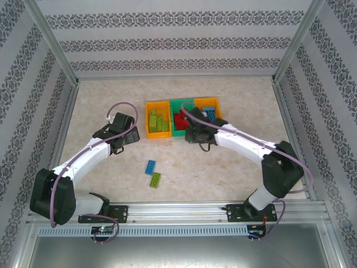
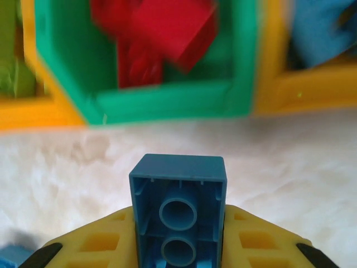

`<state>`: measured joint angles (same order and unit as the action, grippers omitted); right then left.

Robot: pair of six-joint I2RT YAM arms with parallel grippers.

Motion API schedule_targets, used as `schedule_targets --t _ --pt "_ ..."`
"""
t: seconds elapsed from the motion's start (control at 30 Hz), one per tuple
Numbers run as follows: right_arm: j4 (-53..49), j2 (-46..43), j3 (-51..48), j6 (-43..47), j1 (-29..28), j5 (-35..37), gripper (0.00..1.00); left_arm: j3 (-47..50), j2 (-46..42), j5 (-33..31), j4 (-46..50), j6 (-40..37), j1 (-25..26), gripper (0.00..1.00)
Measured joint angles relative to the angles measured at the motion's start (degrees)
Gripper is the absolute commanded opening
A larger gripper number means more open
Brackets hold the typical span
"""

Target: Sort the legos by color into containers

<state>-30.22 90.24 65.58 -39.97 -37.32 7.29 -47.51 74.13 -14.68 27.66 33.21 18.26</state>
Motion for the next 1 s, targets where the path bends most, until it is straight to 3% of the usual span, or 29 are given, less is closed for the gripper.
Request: schedule_targets --t 0.17,0.33,0.63,1.0 --pt "0.1 -0.2 1.3 6.9 9.8 2.4 0.28 1.9 0.0 3.5 0.2 0.0 0.7 1.0" --pt "-1.0 7.1 8.4 13.0 15.1 2.9 0.31 1.9 -0.2 4.7 0.4 0.2 4.6 1.0" --pt "-2.0 18.8 18.3 18.4 16.8 2.3 0.36 3.8 -4.4 5.8 5.3 5.9 13.5 1.0" --pt "-2.8 22.4 20.6 19.2 19.2 -0.9 0.46 5.9 -6.8 7.3 11.1 17.5 27.3 1.0"
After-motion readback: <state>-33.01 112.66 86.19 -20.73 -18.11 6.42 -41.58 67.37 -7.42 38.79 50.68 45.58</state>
